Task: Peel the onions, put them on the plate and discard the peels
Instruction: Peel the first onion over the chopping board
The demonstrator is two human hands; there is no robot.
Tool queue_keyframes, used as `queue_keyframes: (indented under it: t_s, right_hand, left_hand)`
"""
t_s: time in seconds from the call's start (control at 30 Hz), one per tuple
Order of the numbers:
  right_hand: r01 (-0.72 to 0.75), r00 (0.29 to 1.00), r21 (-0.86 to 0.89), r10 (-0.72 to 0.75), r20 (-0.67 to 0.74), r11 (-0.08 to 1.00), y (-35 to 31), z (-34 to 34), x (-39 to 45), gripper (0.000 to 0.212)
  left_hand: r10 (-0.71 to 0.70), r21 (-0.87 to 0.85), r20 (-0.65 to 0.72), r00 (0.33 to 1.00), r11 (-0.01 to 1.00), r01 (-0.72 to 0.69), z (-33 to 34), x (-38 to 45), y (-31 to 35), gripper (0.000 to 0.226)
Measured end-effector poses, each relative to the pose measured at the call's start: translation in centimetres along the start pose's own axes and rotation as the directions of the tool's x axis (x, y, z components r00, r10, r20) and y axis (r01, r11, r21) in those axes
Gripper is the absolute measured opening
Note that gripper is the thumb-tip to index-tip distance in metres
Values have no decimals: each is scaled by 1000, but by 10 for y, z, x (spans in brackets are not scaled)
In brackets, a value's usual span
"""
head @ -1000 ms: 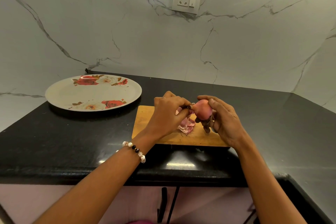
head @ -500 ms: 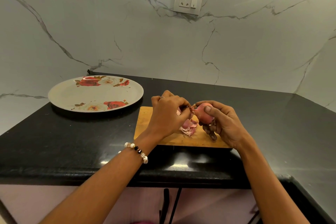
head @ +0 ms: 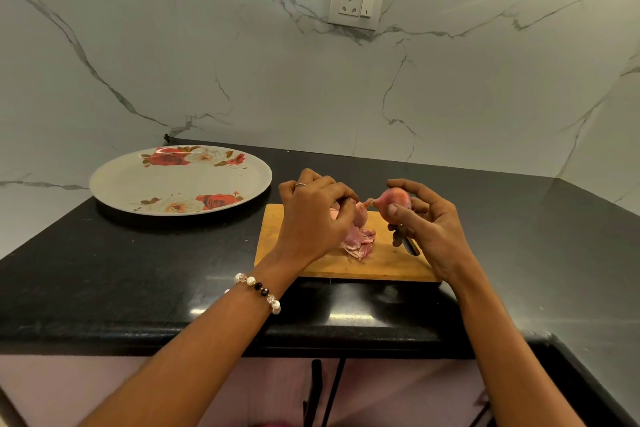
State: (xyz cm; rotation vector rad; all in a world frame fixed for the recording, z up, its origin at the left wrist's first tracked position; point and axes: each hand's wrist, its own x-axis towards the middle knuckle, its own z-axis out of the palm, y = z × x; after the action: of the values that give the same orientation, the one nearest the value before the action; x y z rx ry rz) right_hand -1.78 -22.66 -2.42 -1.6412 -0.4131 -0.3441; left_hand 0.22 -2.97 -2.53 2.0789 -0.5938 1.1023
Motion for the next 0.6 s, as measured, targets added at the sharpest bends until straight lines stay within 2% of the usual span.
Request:
queue_keyframes:
  t_s: [0.17, 0.3, 0.43, 0.6]
  right_hand:
    - [7, 997, -13, -6, 77, 1000, 0, 1, 0, 47]
    - [55, 988, -38, -49, 144, 998, 0, 2, -1, 52]
    - [105, 979, -83, -88, 185, 991, 1, 2, -1, 55]
    - [120, 977, -101, -100, 187, 988, 0, 1, 0, 56]
  left_hand:
    - [17, 35, 41, 999, 999, -18, 4, 0, -5, 29]
    - [15, -8, 149, 989, 1000, -14, 4, 1, -6, 35]
    - [4, -41, 197, 980, 999, 4, 2, 0, -6, 21]
    - [15, -67, 136, 991, 998, -6, 2, 1, -6, 15]
